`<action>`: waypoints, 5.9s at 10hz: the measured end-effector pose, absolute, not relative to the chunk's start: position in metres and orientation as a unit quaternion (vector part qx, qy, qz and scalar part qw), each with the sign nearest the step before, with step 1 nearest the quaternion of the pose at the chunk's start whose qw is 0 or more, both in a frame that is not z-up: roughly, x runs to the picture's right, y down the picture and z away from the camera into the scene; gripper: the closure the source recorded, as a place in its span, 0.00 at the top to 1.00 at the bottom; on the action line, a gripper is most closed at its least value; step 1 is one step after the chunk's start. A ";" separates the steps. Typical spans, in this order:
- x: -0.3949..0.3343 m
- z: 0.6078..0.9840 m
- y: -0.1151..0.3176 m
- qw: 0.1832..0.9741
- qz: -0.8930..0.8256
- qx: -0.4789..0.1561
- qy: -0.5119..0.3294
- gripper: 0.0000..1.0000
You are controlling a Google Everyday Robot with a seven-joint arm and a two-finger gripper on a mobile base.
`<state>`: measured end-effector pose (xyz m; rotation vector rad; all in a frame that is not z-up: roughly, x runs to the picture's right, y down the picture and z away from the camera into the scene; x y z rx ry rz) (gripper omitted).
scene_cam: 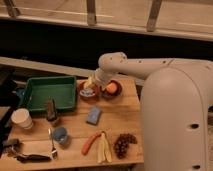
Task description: Wipe red bowl with towel
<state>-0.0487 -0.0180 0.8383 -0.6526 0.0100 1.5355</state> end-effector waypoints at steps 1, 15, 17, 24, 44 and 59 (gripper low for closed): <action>-0.048 0.838 -0.018 0.672 0.682 -0.290 0.005 0.70; -0.098 0.874 -0.026 0.671 0.676 -0.302 -0.036 0.70; -0.107 0.881 -0.025 0.667 0.674 -0.314 -0.040 0.70; -0.109 0.917 -0.005 0.645 0.682 -0.344 -0.029 0.70; -0.096 0.901 -0.036 0.630 0.700 -0.328 -0.067 0.00; -0.066 0.931 -0.010 0.613 0.727 -0.310 -0.001 0.00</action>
